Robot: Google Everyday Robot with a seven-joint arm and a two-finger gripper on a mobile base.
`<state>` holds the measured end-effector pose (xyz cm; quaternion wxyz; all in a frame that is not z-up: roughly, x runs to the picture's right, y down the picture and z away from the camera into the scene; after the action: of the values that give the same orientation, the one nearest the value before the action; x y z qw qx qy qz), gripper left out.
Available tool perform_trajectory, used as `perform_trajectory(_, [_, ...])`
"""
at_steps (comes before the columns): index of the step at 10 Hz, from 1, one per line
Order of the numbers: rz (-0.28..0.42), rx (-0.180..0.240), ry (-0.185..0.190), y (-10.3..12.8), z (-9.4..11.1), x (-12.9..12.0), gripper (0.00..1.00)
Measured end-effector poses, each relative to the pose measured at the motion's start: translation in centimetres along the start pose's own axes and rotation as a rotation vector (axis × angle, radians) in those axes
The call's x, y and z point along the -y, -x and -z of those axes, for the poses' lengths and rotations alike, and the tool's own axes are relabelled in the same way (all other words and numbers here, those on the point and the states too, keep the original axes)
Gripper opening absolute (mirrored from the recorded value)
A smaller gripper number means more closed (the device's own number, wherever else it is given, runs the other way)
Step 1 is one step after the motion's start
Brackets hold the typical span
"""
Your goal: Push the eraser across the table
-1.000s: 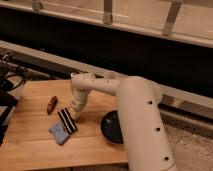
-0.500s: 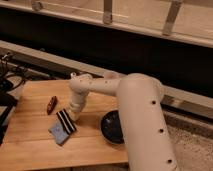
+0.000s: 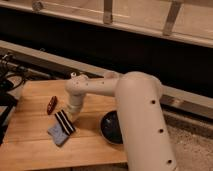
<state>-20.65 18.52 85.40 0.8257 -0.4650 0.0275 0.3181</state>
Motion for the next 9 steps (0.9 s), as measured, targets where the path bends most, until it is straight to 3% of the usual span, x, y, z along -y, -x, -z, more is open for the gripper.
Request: perform_trajectory(9, [0.056, -0.036, -0.021, 1.5, -0.3, -2.6, 0.00])
